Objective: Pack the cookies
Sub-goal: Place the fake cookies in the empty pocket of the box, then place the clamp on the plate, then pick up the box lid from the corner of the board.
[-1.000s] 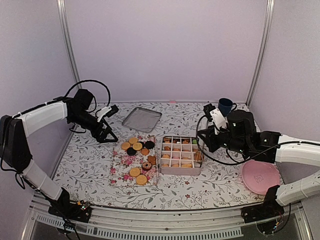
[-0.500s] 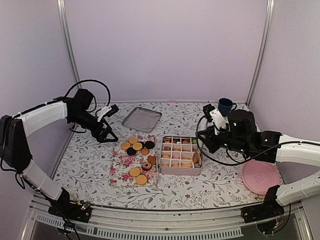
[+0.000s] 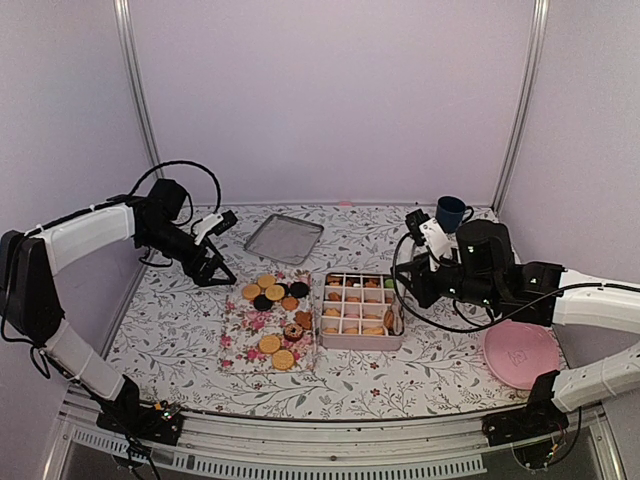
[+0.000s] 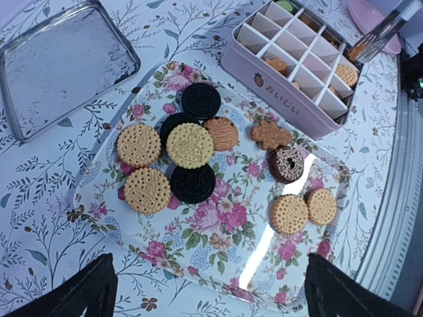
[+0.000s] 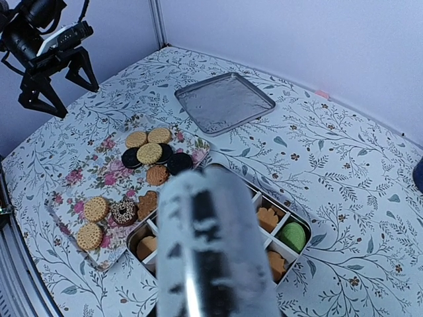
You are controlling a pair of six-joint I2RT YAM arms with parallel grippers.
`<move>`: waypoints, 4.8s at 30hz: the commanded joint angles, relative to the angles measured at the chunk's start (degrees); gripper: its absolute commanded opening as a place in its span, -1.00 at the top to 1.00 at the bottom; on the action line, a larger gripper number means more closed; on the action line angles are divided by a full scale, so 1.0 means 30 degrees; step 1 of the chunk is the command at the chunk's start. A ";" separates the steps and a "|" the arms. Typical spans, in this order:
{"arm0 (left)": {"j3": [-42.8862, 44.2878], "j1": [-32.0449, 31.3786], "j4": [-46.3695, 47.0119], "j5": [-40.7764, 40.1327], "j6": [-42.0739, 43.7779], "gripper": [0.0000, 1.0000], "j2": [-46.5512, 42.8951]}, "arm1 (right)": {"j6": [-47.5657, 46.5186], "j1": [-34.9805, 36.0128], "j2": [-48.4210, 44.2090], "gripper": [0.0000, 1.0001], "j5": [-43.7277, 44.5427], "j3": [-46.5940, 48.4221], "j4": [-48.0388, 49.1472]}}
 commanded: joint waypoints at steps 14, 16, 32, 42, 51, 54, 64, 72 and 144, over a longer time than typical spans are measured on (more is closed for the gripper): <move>0.0186 0.0170 0.0021 0.0123 -0.0038 -0.99 -0.0397 | -0.0656 -0.0065 -0.0167 0.25 0.0377 0.1369 0.0293; 0.0244 0.0171 0.0033 0.0073 -0.0039 -0.99 -0.0433 | -0.0715 -0.0069 -0.0297 0.29 0.0470 0.1657 0.0349; 0.0999 0.3790 0.0835 -0.1208 -0.1363 -0.99 -0.0338 | 0.1569 0.1387 1.0323 0.34 -0.6654 1.1203 0.3104; 0.0589 0.5760 0.2894 -0.2894 -0.2424 -0.98 -0.0478 | 0.7549 0.1548 1.9580 0.33 -0.6740 2.0211 -0.1170; -0.0116 0.6616 0.4112 -0.2814 -0.2639 -0.98 -0.0457 | 1.2450 0.0412 2.2698 0.35 -0.8252 2.1485 -0.1883; -0.0239 0.6246 0.4177 -0.2746 -0.2718 -0.98 0.0028 | 1.3767 -0.0176 2.2968 0.32 -0.9005 2.1449 -0.1868; 0.1930 0.3585 0.5347 -0.3882 -0.3904 -0.99 0.3597 | 1.6744 -0.1037 2.2967 0.00 -1.0909 2.0188 -0.1341; 0.7276 0.2030 0.4831 -0.4899 -0.5004 -0.93 0.8595 | 1.6637 -0.1125 2.1892 -0.12 -1.0561 1.9361 -0.1138; 3.1179 -0.0349 -0.1683 0.2629 -0.8989 1.00 1.9348 | 0.9762 -0.3126 0.6838 -0.50 -0.5223 0.4868 0.4419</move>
